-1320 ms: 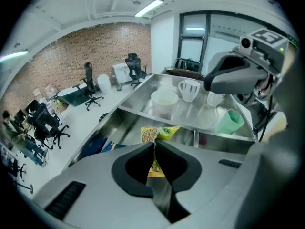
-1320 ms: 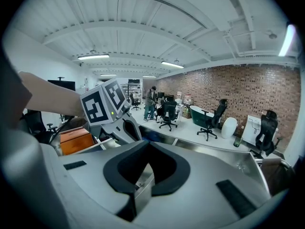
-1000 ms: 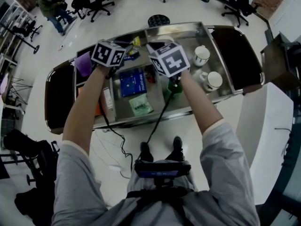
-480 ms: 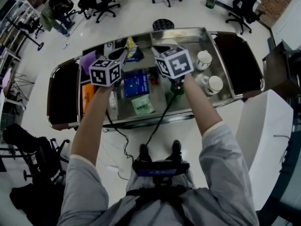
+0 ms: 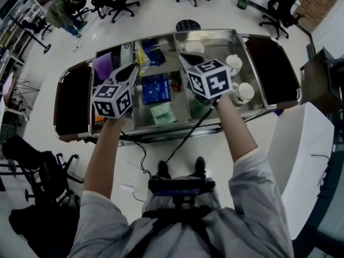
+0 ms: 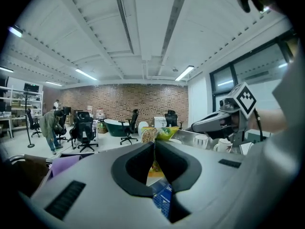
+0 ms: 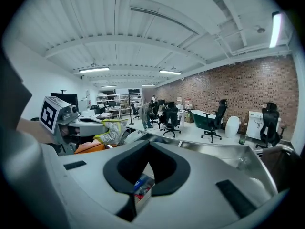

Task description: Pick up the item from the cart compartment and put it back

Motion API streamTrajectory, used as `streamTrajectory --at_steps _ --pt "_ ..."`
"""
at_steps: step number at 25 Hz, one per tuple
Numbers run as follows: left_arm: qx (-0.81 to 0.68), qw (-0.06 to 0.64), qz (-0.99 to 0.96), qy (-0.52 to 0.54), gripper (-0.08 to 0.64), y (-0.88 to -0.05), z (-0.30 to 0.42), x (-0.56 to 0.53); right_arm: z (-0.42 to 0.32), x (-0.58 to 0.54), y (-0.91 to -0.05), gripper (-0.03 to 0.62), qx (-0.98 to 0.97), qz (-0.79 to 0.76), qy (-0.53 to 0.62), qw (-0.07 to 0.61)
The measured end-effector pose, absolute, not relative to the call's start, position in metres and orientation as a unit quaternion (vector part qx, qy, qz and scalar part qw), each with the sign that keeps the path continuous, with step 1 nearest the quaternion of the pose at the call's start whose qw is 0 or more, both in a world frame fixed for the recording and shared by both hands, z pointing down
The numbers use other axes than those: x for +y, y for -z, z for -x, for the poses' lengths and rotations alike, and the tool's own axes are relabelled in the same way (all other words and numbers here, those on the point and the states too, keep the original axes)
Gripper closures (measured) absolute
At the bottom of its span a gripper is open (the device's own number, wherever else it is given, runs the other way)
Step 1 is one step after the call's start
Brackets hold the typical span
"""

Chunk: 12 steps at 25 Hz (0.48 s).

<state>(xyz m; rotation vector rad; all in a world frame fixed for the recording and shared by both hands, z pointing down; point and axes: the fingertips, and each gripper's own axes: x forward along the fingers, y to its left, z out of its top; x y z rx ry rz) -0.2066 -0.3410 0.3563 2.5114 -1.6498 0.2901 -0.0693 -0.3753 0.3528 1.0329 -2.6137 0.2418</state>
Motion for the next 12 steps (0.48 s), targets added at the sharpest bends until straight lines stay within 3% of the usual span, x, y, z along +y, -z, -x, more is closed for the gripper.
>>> streamTrajectory --at_steps 12 --pt "-0.575 0.062 -0.813 -0.070 0.535 -0.351 0.221 -0.239 0.019 -0.293 -0.348 0.583 -0.911 -0.376 -0.099 0.135"
